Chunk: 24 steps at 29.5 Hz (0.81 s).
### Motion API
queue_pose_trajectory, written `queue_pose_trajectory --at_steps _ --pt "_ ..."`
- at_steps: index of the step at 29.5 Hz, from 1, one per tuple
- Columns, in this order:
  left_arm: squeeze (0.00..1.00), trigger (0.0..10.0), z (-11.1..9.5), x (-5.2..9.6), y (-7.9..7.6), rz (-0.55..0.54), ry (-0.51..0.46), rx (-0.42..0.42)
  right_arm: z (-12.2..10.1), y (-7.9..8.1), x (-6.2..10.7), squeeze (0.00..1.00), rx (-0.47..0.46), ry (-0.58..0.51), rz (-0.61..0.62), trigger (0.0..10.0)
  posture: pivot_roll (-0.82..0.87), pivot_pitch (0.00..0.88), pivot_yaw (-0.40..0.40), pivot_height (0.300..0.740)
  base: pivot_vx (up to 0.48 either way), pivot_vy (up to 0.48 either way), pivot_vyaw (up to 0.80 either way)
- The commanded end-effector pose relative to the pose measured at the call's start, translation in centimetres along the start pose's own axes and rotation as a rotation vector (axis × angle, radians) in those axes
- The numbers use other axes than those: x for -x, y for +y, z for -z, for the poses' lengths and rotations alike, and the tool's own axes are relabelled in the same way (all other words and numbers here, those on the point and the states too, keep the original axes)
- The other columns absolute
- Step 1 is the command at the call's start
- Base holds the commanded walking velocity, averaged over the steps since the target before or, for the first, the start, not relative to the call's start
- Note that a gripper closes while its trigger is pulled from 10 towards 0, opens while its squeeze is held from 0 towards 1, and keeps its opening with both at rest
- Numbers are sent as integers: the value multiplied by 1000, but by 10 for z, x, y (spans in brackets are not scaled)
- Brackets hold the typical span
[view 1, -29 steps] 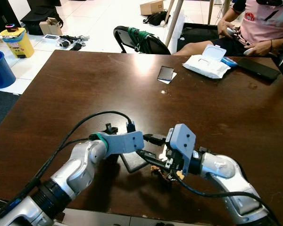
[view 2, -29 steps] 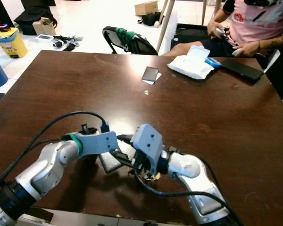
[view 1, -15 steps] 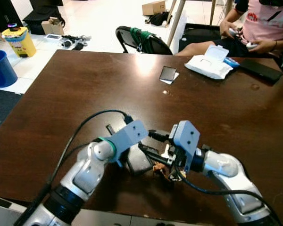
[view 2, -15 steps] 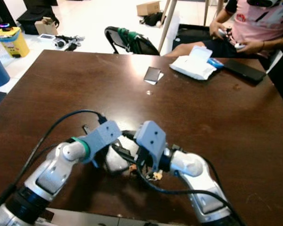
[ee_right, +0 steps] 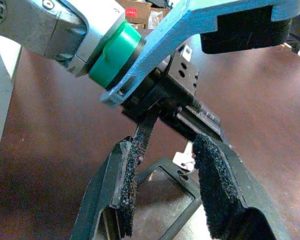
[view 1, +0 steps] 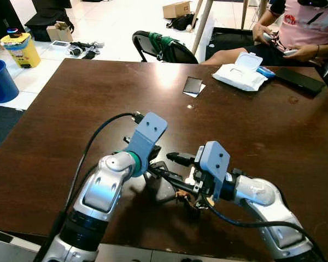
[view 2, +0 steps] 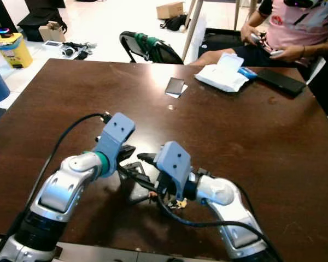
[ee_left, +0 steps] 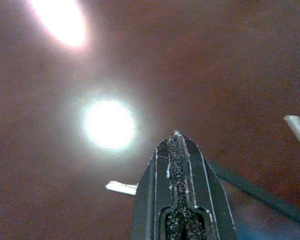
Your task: Hang keys on a hook
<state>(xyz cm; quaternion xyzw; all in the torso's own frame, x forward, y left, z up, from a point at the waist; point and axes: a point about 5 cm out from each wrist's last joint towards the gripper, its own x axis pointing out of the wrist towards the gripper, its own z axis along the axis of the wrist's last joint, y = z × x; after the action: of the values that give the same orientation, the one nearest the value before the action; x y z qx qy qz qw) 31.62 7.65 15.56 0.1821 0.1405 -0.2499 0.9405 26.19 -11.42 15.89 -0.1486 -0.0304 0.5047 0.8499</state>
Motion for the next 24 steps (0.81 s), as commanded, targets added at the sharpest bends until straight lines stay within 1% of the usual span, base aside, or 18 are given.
queue_pose_trajectory --at_steps 1,2,3,4,5,6,7,8,9,11,12,13,14,16,18,21,23,24 --pt "16 10000 4 1 -1 -15 4 -34 1 3 -2 0 -3 -1 -17 10000 105 11 135 740 0 0 0" --pt "16 10000 4 1 -1 -15 4 -34 1 3 -2 0 -3 -1 -17 10000 105 11 135 740 0 0 0" --pt "16 10000 4 1 0 -44 -5 -165 1 3 -2 0 -2 -1 -16 10000 104 14 134 740 0 0 0" --pt "1000 10000 4 3 -1 -42 -23 -311 1 3 -1 0 -2 -1 -16 10000 103 16 133 740 0 0 0" --pt "1000 10000 3 6 -3 -27 -36 -407 1 2 -1 0 -2 -1 -16 10000 104 18 133 740 0 0 0" --pt "1000 10000 2 7 -4 -14 -44 -464 1 2 -1 0 -2 0 -16 10000 104 18 133 740 0 0 0" --pt "1000 10000 2 7 -4 -14 -44 -464 1 2 -1 0 -2 0 -16 10000 104 18 133 740 0 0 0" --pt "1000 10000 1 9 -6 8 -53 -525 1 3 -1 0 -3 0 -16 10000 105 18 133 740 0 0 0" --pt "1000 10000 1 9 -6 8 -53 -525 1 3 -1 0 -3 0 -16 10000 105 18 133 740 0 0 0" --pt "110 10000 2 11 -10 55 -56 -601 1 3 -1 0 -4 0 -17 10000 104 20 133 740 0 0 0" --pt "0 10000 4 12 -11 69 -58 -637 1 3 -1 0 -4 0 -17 10000 104 20 133 740 0 0 0" --pt "0 10000 4 12 -11 69 -58 -637 1 3 -1 0 -4 0 -17 10000 104 20 133 740 0 0 0" --pt "0 10000 7 12 -12 84 -56 -663 1 3 -1 0 -5 0 -17 10000 104 20 133 740 0 0 0" --pt "0 10000 7 12 -12 84 -56 -663 1 3 -1 0 -5 0 -17 10000 104 20 133 740 0 0 0" --pt "0 10000 9 12 -14 103 -52 -683 1 3 -1 0 -5 0 -17 10000 104 20 133 740 0 0 0" --pt "0 10000 12 5 -17 108 -54 -738 1 4 0 0 -6 2 -18 10000 103 27 134 740 0 0 0" --pt "0 10000 12 5 -17 108 -54 -738 1 4 0 0 -6 2 -18 10000 103 27 134 740 0 0 0" --pt "0 10000 13 2 -17 96 -57 -766 1 4 0 0 -6 1 -18 10000 103 27 134 740 0 0 0"
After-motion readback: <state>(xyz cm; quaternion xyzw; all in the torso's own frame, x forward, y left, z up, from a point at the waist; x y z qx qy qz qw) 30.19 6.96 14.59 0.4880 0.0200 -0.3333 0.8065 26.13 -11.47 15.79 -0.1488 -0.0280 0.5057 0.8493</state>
